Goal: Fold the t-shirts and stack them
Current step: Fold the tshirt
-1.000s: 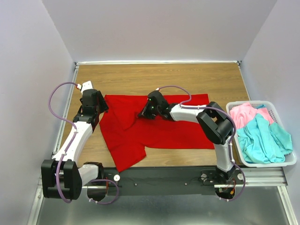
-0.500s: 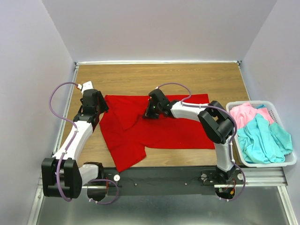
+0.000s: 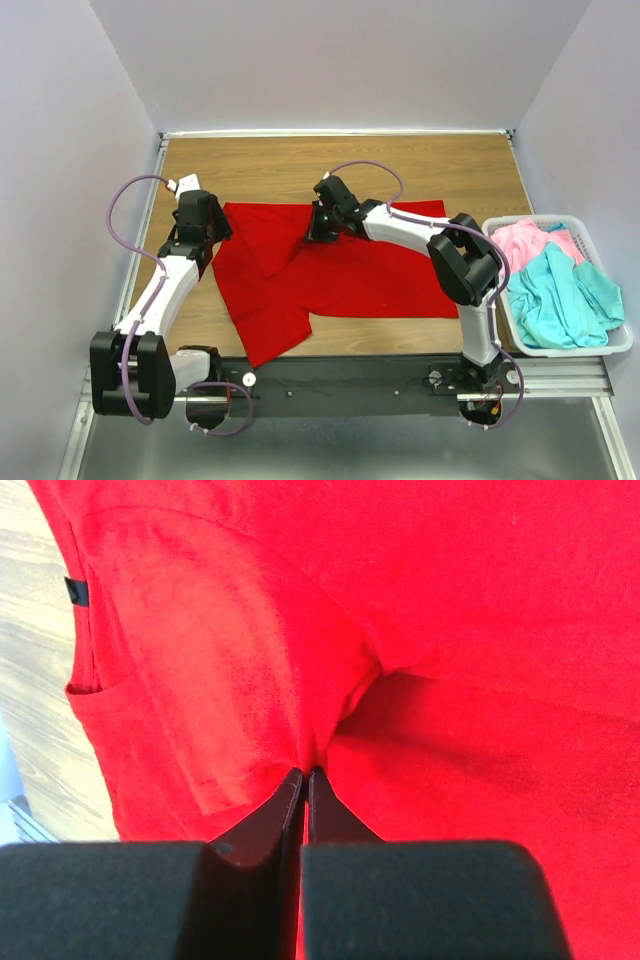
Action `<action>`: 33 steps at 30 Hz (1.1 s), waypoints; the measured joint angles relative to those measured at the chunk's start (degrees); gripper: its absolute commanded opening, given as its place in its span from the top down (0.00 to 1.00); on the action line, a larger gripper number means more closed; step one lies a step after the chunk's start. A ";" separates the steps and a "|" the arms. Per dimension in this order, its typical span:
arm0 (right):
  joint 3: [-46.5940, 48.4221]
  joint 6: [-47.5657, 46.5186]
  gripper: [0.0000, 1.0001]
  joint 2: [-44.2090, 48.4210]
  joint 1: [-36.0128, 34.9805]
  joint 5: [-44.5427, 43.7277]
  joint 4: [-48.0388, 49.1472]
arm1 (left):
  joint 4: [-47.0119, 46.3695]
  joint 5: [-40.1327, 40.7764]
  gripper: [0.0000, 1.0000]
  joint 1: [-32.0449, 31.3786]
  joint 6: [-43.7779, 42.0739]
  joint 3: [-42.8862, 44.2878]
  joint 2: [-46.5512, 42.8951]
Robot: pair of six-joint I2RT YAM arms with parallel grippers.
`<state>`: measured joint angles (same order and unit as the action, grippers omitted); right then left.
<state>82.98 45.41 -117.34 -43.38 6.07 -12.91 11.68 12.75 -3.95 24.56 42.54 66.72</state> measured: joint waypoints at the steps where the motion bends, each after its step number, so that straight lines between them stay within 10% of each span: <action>1: 0.63 -0.48 0.88 -0.07 0.00 -0.02 -0.70 | 0.00 0.00 0.37 0.00 -0.02 0.00 0.07; 20: 4.87 -9.46 0.64 -0.17 0.24 -4.55 -10.93 | 0.02 -1.03 0.37 0.00 -0.33 0.04 2.03; 33: -4.70 -10.58 0.59 0.83 0.37 4.20 2.78 | 0.02 -1.68 0.37 0.00 -0.52 0.07 2.34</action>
<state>78.28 34.83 -116.51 -43.00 10.26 -10.13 11.70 11.07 -3.95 24.03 42.61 69.06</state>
